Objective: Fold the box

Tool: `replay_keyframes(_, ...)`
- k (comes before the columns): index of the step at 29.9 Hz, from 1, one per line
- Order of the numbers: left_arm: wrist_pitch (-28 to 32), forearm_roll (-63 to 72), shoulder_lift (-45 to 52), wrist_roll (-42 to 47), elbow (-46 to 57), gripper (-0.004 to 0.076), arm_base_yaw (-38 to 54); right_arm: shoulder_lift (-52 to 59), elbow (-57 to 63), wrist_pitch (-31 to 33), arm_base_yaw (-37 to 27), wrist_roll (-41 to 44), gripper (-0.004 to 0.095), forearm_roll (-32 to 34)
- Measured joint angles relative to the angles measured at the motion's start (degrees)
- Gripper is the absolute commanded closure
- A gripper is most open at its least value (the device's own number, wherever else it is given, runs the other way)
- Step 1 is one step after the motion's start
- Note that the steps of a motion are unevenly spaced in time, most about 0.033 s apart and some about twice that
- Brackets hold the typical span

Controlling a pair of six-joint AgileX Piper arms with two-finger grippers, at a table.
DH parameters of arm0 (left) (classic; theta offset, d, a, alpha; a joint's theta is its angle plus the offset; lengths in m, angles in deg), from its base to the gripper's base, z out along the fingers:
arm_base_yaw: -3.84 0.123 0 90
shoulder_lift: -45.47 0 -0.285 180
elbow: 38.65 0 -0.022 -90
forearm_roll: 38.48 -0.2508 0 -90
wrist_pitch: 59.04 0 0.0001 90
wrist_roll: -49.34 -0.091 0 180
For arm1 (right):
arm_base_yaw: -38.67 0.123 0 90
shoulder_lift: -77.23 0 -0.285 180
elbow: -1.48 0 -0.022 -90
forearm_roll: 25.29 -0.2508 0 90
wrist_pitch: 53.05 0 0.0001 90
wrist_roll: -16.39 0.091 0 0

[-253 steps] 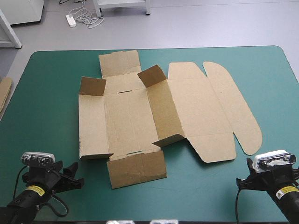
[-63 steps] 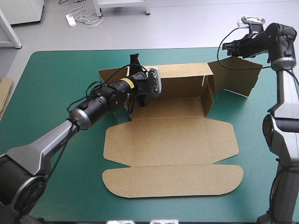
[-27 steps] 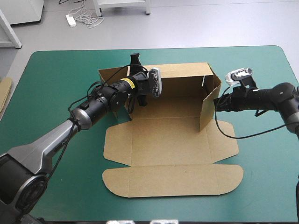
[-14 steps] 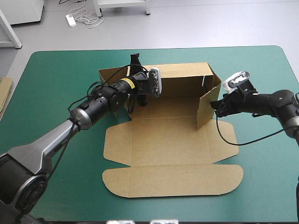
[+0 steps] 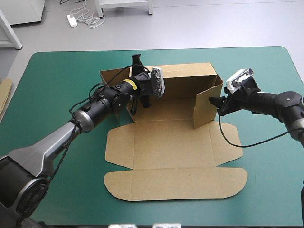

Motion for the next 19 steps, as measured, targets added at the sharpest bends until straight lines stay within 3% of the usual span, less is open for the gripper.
replay_keyframes(11, 2.0, -0.8, -1.3, 0.7, 0.0, 0.0733, -1.1, -1.2, 0.0, 2.1, 0.0, -2.0, 0.0286, -5.9)
replay_keyframes(19, 2.6, -0.8, -1.5, 0.7, 0.0, 0.0733, -1.1, -2.3, 0.1, 4.2, 0.0, -2.0, 0.03, -5.1)
